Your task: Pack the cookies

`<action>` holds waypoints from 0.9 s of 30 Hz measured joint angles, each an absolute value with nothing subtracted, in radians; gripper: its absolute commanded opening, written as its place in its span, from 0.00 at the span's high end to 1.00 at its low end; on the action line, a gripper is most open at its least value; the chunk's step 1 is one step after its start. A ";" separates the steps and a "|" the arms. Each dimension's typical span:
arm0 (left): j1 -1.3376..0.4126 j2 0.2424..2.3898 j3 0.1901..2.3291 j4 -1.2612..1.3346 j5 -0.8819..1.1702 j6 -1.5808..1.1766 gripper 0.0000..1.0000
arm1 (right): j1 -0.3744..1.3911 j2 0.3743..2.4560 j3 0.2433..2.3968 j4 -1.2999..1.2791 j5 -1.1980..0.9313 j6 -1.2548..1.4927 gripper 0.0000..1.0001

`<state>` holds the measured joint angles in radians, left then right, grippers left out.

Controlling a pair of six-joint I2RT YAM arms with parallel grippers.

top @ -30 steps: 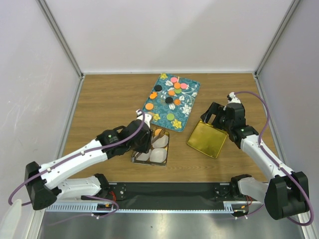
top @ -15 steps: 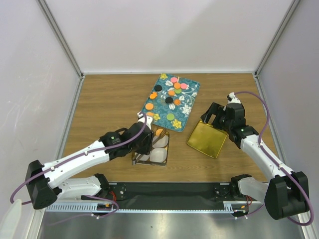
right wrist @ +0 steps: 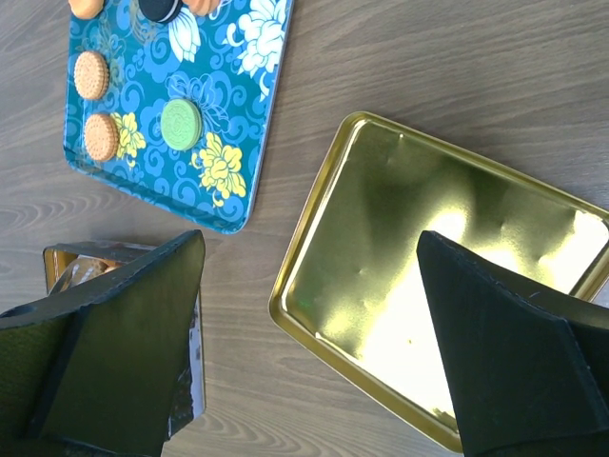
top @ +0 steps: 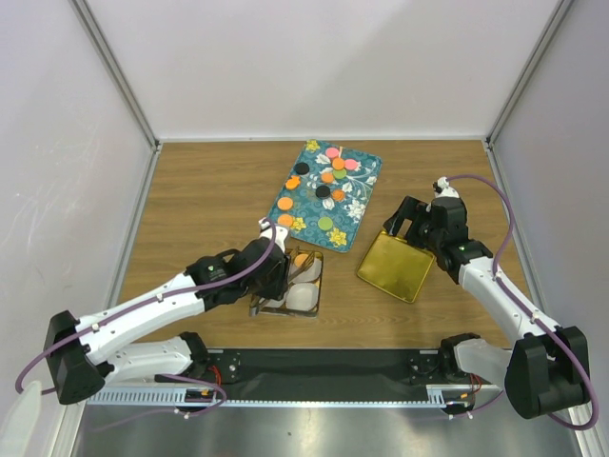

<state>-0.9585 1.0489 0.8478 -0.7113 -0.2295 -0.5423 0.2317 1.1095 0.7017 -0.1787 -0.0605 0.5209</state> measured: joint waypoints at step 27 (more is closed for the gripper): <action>-0.966 1.053 0.881 -0.752 -0.229 -0.537 0.48 | 0.234 1.118 0.704 -0.183 -0.058 0.519 0.00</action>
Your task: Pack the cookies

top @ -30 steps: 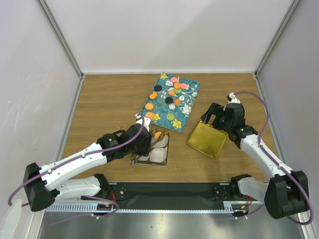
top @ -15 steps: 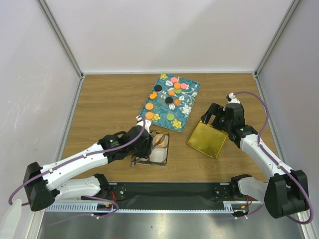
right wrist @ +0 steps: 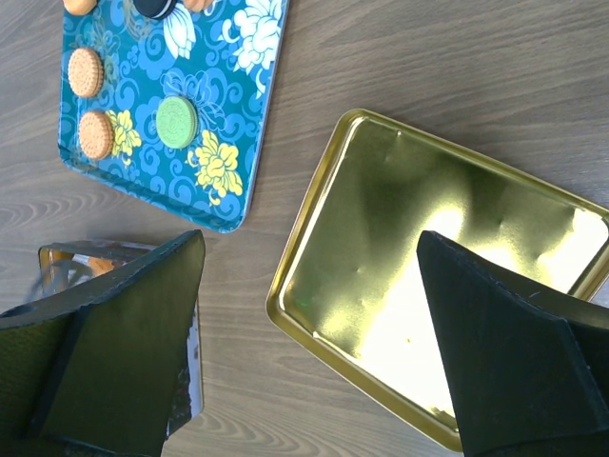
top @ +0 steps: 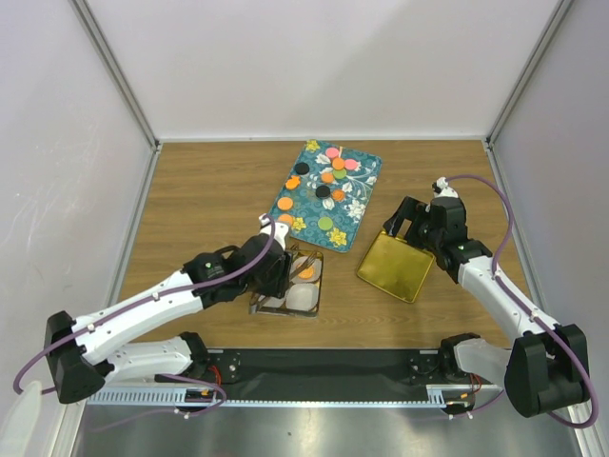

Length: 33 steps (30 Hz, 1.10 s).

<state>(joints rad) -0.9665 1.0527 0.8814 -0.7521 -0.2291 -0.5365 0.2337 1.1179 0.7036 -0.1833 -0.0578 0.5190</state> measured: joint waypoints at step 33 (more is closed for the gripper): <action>-0.816 1.722 1.436 -0.758 -0.253 -0.304 0.36 | 0.236 1.159 0.709 -0.183 -0.059 0.519 0.00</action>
